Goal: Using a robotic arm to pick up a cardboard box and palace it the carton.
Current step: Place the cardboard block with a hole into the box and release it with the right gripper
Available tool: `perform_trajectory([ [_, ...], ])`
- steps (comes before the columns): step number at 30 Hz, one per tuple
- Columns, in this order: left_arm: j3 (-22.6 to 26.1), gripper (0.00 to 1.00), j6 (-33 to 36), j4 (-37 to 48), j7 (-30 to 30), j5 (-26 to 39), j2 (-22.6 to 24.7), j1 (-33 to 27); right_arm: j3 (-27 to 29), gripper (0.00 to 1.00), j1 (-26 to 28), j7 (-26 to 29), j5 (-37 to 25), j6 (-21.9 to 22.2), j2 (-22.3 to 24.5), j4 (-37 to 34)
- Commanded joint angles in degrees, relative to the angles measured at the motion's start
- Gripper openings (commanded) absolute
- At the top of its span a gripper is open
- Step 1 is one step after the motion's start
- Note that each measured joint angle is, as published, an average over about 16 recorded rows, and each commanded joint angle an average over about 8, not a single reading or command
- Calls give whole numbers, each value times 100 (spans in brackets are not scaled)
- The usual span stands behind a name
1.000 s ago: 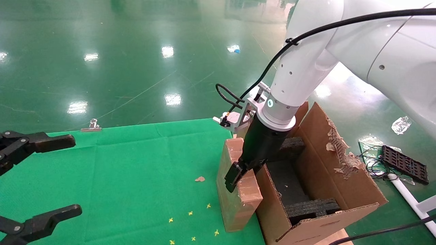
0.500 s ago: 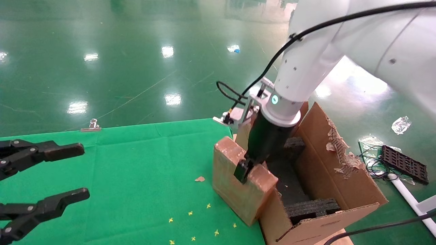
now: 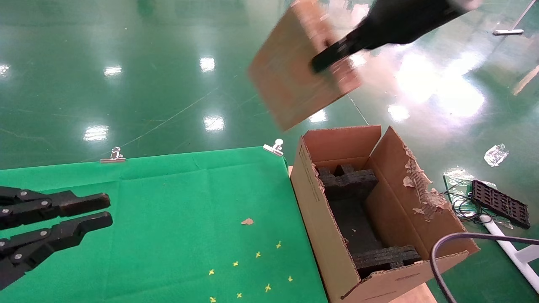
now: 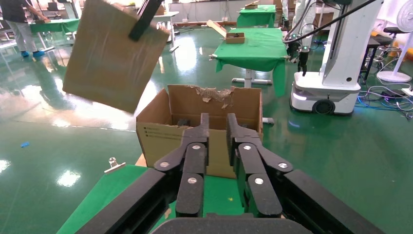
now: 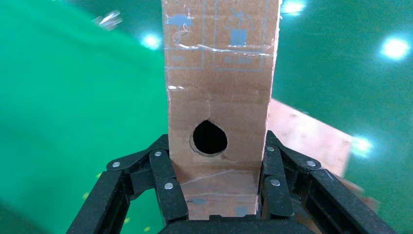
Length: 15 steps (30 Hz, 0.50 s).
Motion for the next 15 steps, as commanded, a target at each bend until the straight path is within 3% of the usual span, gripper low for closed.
perform_trajectory([
  [1,1,0,0,0,0,0,0,0,43,0,182,-146,-60,64,102,-282],
  [3,1,4,-1,0,1,-1,-1,0,-15,0,175,-222,-170,79,124,-584],
  [10,4,92,-2,0,2,-3,-2,-1,-294,0,-134,-408,-564,108,123,-1499],
  [11,4,100,-2,0,2,-3,-2,-1,-329,0,-201,-433,-604,101,123,-1603],
  [15,6,100,-2,0,3,-4,-2,-1,-433,0,-498,-516,-695,12,136,-1966],
])
